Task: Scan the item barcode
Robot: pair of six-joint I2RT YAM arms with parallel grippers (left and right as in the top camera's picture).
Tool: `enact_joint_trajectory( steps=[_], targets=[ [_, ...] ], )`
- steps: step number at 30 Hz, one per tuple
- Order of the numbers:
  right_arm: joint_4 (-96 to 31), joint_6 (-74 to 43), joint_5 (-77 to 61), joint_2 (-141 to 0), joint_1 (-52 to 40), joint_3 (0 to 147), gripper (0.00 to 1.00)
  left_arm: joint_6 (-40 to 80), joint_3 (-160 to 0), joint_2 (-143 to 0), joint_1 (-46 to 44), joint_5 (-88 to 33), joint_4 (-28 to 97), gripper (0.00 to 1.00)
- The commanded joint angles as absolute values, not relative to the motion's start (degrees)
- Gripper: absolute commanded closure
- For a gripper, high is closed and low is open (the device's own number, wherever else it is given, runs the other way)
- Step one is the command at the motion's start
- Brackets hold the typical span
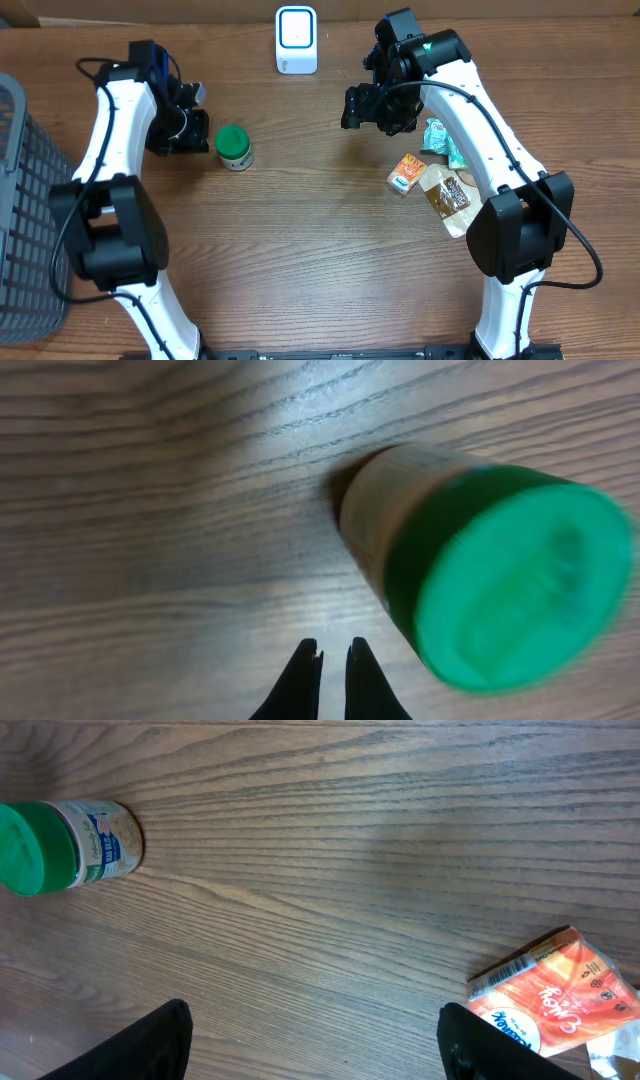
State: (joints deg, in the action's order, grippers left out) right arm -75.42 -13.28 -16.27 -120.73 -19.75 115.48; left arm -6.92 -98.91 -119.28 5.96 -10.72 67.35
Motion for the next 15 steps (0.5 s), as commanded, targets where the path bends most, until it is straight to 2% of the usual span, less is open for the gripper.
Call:
enact_joint_trajectory(
  steps=[1, 15],
  targets=[
    [-74.9, -13.0, -16.1, -120.2, -19.5, 115.1, 0.21, -9.1, -98.6, -122.7, 5.0, -12.7, 66.3, 0.96],
    [-74.7, -13.0, -16.1, -120.2, -19.5, 115.1, 0.2, -8.4, -98.6, -128.9, 1.0, -15.3, 61.4, 0.96]
  ],
)
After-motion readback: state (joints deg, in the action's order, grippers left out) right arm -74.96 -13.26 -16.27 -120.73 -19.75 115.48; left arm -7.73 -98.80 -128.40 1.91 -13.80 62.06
